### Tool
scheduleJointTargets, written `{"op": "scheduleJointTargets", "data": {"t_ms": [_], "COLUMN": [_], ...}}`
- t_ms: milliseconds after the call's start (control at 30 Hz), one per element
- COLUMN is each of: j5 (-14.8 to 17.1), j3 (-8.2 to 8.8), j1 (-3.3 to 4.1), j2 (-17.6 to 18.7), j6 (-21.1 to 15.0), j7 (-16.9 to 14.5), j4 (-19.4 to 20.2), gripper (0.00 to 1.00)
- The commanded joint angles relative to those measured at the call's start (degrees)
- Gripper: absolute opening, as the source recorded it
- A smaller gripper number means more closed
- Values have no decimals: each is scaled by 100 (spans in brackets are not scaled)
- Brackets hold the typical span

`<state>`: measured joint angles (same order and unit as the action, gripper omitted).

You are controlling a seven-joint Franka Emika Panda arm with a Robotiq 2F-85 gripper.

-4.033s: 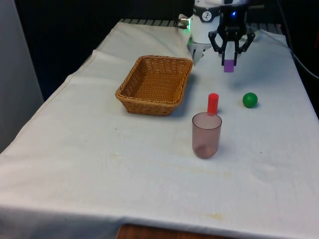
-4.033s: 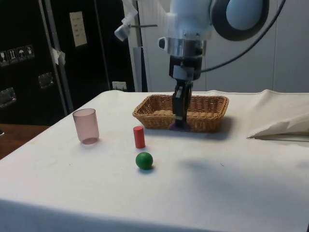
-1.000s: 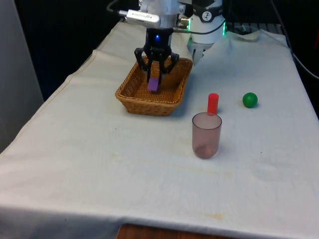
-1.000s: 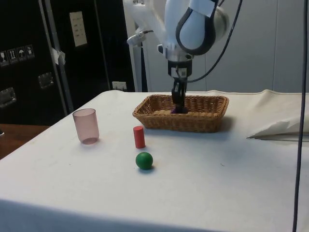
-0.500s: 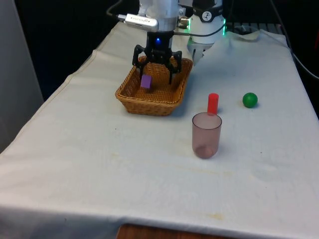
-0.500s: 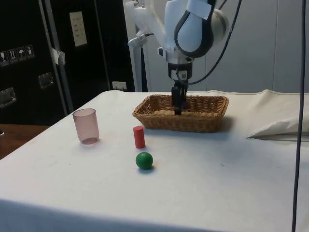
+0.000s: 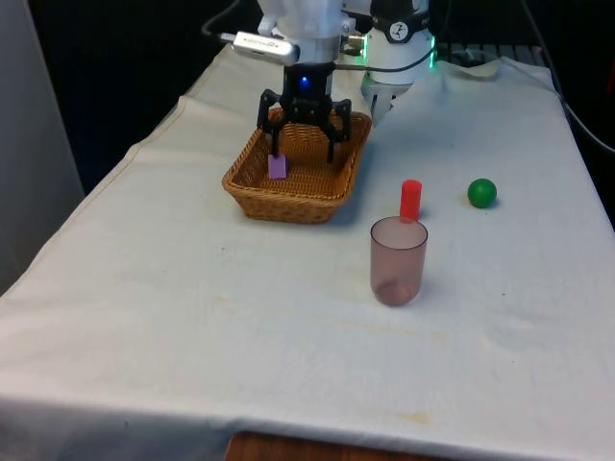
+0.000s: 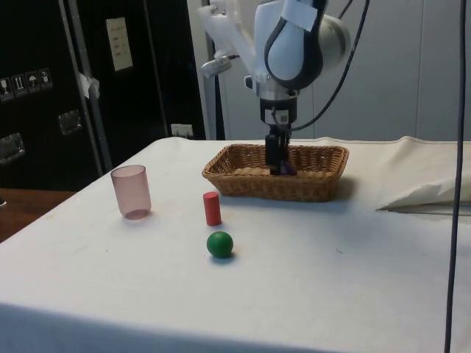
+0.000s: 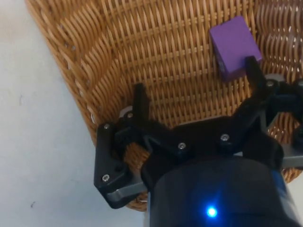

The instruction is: Pick up the triangular block and place it into the basket.

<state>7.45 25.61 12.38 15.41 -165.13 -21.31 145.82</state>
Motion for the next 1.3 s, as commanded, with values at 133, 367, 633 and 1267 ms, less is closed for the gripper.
{"op": "scheduleJointTargets", "data": {"t_ms": [133,367,633,1267], "j5": [521,527,418,344], "j3": [-160,-17,97,-74], "j1": [-126,-40,0,109], "j2": [-86,-252,-607,-871], "j6": [143,281,607,1123], "j7": [-487,-567,-602,-527], "j4": [-6,-23,-57,-464], "gripper": [100,100,100,100]}}
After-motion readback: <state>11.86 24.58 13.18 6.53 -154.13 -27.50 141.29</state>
